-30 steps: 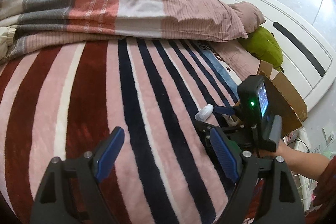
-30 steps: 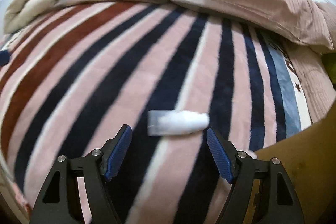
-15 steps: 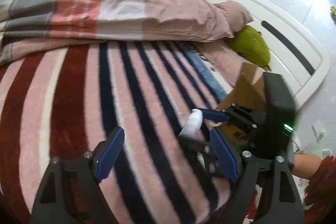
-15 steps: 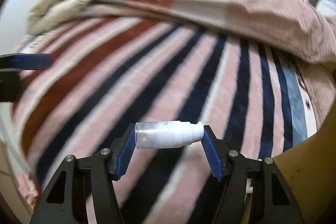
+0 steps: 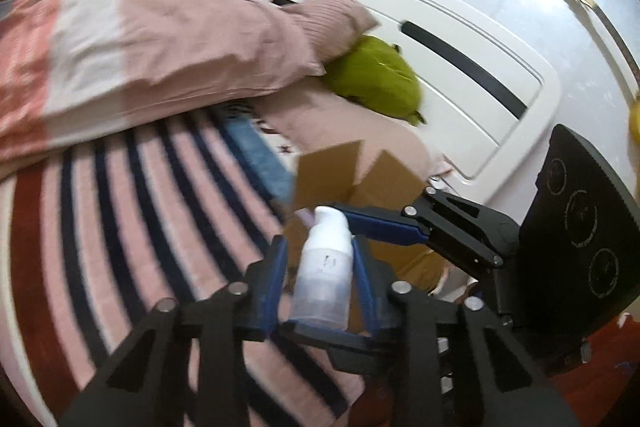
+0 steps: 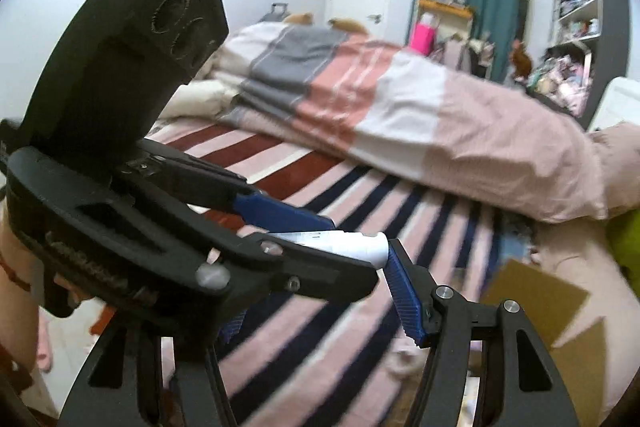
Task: Organize rigid objects
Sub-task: 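Lower the white spray bottle into the cardboard box and release it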
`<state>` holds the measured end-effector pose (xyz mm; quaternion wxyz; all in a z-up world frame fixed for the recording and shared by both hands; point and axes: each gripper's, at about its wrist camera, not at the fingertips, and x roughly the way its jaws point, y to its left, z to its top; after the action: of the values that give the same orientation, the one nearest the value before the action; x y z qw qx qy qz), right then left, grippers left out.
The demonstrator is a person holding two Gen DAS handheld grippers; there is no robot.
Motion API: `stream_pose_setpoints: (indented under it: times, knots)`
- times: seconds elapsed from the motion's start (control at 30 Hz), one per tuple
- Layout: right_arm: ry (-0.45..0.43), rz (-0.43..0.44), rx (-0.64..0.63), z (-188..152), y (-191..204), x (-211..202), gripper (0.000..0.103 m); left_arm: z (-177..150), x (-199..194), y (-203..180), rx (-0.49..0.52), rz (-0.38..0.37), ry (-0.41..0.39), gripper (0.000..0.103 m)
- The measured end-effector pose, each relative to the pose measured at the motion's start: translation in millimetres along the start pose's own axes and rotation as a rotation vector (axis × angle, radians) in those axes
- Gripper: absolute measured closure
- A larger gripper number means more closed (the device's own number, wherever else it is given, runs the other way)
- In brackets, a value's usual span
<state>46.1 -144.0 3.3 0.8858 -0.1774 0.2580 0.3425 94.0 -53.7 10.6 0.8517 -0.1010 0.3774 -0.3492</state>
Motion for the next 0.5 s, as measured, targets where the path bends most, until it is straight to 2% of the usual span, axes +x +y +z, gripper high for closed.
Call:
stream_pose_setpoints:
  times: [0.23,0.33,0.47,0.5]
  knots:
    - [0.026,-0.069,0.089,-22.2,-66.4,-27.1,0.045,32.0,67.9,-49.7,0.09,-0.022,0.114,0.079]
    - [0.075,-0.087,0.142,-32.9,-94.7,-34.2,0.045,42.2,99.5,-58.7,0.094,-0.054,0.19,0.079]
    - [0.167,-0.111,0.192,-44.4,-122.1,-32.2,0.045,47.6,131.2,-69.7,0.116,-0.06,0.269,0.079]
    - [0.191,-0.124,0.203,-47.2,-126.0,-31.9,0.045,48.1,136.4,-73.1,0.132,-0.046,0.275,0.073]
